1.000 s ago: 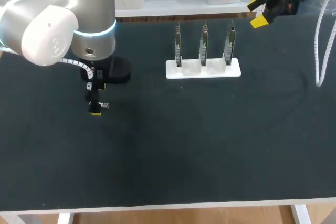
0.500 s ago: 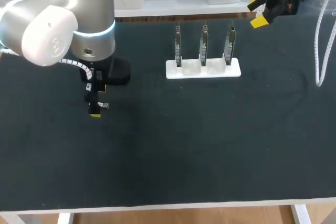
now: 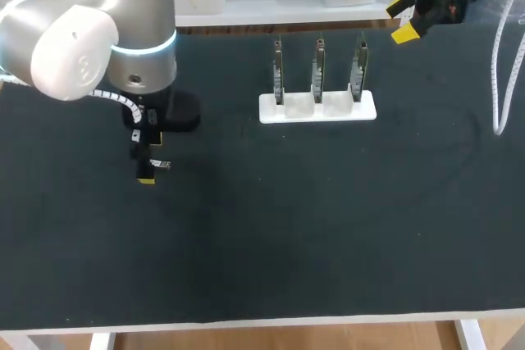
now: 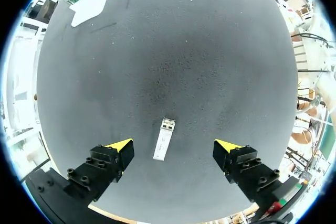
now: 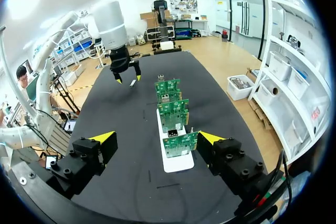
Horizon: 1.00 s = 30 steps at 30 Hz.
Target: Pick up the optical module with the left hand, and insert it into the network port with the right hand.
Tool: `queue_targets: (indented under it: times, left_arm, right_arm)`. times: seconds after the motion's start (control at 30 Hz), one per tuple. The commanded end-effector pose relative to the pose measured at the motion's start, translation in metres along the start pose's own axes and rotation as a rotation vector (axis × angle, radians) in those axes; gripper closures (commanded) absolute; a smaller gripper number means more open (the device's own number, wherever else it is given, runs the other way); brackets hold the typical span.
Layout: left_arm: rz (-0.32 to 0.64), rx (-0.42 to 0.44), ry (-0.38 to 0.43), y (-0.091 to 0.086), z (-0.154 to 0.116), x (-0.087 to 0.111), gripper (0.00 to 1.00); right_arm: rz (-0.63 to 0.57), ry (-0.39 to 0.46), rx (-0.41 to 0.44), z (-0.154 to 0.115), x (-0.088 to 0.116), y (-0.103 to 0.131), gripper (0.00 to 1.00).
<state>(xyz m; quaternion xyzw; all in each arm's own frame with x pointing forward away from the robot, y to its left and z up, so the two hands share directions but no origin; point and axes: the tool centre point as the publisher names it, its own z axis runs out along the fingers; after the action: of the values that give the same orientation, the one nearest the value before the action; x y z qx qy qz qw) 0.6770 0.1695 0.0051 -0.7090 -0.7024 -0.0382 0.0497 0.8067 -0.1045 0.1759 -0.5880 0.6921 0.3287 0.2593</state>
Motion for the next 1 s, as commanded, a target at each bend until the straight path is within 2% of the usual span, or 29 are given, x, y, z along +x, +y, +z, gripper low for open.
queue_targets:
  times: [0.03, 0.17, 0.43, 1.0]
  left_arm:
    - [0.030, -0.012, 0.005, -0.001, 0.008, 0.001, 0.00]
    - [0.083, -0.043, 0.014, -0.002, 0.019, 0.008, 0.00]
    - [0.036, -0.059, 0.016, 0.003, 0.024, 0.023, 0.00]
    - [0.044, -0.054, -0.004, 0.007, 0.026, 0.020, 0.00]
  right_arm:
    - [0.001, 0.000, 0.007, 0.000, 0.000, 0.003, 0.00]
    - [0.001, 0.000, 0.007, 0.000, 0.000, 0.003, 0.00]
    - [0.001, 0.000, 0.007, 0.000, 0.000, 0.003, 0.00]
    - [0.001, 0.000, 0.007, 0.000, 0.000, 0.003, 0.00]
